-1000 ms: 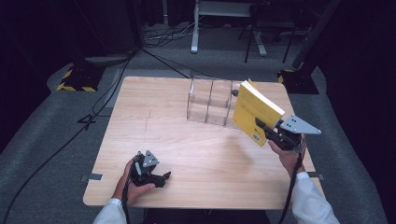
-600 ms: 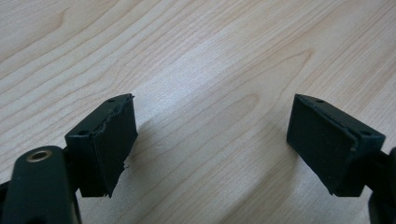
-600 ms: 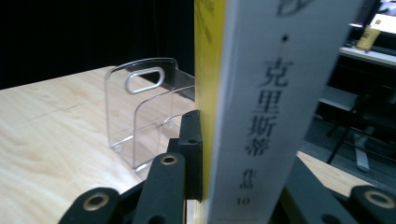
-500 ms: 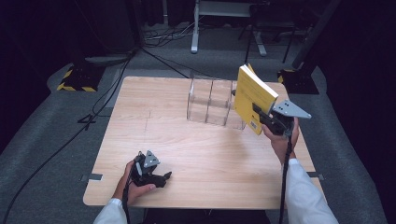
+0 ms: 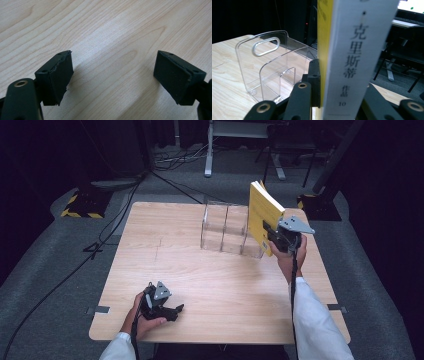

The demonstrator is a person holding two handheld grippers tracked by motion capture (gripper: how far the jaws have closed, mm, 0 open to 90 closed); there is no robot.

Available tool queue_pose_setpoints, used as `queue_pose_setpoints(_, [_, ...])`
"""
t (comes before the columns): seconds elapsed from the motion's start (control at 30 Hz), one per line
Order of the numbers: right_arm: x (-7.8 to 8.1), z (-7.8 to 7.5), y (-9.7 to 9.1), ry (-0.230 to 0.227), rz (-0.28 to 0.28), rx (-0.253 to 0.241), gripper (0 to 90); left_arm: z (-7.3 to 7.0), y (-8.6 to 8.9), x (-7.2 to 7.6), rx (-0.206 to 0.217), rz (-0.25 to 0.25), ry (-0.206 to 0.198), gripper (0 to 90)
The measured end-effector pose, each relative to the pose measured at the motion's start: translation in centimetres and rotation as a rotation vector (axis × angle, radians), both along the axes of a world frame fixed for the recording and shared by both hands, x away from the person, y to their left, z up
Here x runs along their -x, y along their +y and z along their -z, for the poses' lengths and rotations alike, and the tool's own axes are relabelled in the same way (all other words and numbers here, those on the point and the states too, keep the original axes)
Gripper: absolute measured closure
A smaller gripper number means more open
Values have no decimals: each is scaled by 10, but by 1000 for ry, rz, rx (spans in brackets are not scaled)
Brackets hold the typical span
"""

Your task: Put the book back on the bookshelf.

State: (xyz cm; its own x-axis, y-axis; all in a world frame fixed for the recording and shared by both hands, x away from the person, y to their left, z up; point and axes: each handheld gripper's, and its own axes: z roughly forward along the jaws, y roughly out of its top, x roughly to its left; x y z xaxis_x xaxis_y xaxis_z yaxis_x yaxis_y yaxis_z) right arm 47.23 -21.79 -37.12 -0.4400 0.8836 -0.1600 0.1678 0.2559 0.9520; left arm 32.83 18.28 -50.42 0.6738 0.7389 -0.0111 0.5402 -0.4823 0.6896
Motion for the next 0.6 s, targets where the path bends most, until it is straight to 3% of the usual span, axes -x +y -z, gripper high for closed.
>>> queue_pose_setpoints(0.6, [-29,19,1,13,50,2,759,0,0,1,2,-2,-4,161])
